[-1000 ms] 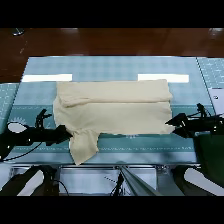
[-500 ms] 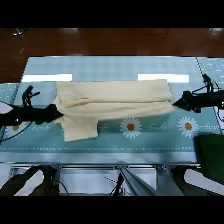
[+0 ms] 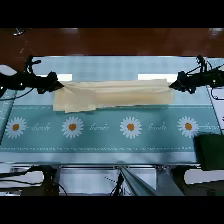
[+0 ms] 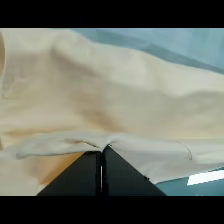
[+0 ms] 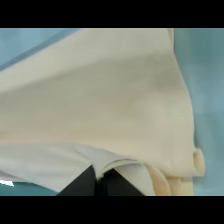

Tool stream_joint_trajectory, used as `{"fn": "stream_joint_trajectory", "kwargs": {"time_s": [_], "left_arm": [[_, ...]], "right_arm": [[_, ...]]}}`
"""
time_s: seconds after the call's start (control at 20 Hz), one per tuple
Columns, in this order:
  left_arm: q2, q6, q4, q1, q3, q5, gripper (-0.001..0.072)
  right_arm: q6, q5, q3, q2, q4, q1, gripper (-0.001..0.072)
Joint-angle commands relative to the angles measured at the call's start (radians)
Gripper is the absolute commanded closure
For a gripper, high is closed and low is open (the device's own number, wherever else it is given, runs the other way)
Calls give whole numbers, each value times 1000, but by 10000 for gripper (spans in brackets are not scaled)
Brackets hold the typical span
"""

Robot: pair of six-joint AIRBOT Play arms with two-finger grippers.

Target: Fold the shirts.

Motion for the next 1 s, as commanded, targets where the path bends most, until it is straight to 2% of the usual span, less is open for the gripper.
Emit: {"fn": "stream_joint_trajectory", "kwargs": {"time_s": [0.0, 0.05, 0.1, 0.15, 0.25, 0.4, 0.5, 0.55, 0.6, 0.75, 0.85, 0.95], "left_arm": [[-172, -12, -3, -4, 186, -48, 681], [-202, -11, -3, -7, 209, -47, 590], [-223, -12, -3, -10, 227, -46, 199], [-236, -15, 4, -7, 245, -53, 1], [-229, -39, 79, 35, 297, -109, 3], [-201, -164, 314, 148, 357, -319, 3], [-164, -188, 425, 224, 335, -423, 3], [-128, -172, 371, 247, 298, -404, 3], [-63, -84, 253, 256, 234, -349, 4], [181, 78, -51, 204, -39, -93, 4], [306, 151, -135, 116, -193, -11, 4], [354, 170, -153, 11, -268, -42, 5]], "right_arm": [[35, -33, 114, -118, 51, 7, 691], [32, -62, 124, -143, 112, 7, 505], [-7, -79, 124, -159, 196, 6, 181], [-60, -89, 124, -167, 268, 6, 91], [-64, -78, 137, -165, 285, -26, 91], [-63, 61, 158, -164, 214, -134, 91], [-27, 134, 156, -166, 62, -188, 91], [2, 151, 150, -166, -22, -195, 91], [18, 152, 136, -166, -77, -194, 91], [-23, 136, 105, -198, -25, -162, 91], [-43, 129, 105, -238, 8, -112, 91], [-46, 127, 105, -275, 10, -39, 91]]}}
